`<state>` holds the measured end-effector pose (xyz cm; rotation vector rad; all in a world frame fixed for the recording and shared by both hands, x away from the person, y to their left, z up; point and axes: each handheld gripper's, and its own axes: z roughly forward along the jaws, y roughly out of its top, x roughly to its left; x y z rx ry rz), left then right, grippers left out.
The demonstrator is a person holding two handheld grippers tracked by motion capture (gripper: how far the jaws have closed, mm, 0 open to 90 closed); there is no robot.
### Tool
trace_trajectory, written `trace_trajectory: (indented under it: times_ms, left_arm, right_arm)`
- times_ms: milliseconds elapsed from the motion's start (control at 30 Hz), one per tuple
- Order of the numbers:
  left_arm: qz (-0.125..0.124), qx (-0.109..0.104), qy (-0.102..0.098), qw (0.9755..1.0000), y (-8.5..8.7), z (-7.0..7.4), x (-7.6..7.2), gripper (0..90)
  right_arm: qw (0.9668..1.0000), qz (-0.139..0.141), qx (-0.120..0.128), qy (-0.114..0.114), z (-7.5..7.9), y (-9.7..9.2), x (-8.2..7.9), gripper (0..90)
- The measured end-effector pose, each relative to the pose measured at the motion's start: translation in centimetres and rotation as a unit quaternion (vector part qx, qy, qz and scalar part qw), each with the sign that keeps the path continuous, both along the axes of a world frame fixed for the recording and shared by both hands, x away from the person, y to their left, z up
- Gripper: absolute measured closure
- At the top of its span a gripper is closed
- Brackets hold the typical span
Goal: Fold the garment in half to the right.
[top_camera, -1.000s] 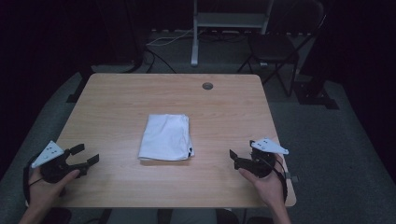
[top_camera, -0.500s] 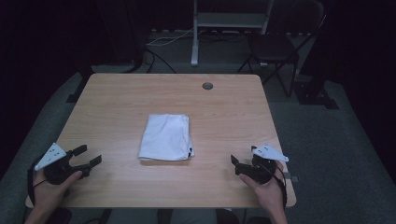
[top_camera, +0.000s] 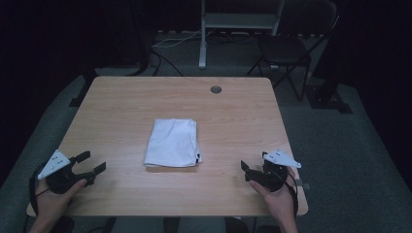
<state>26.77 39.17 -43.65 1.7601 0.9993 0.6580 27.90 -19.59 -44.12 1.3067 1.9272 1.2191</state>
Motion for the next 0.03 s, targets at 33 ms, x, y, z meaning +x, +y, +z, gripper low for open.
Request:
trace_trajectory:
  times_ms: [33]
  left_arm:
    - [0.000, -0.001, 0.001, 1.0000, 0.02, 0.00, 0.01, 21.3]
  right_arm:
    - [1.0000, 0.000, 0.000, 0.000, 0.00, 0.03, -0.02, 13.2]
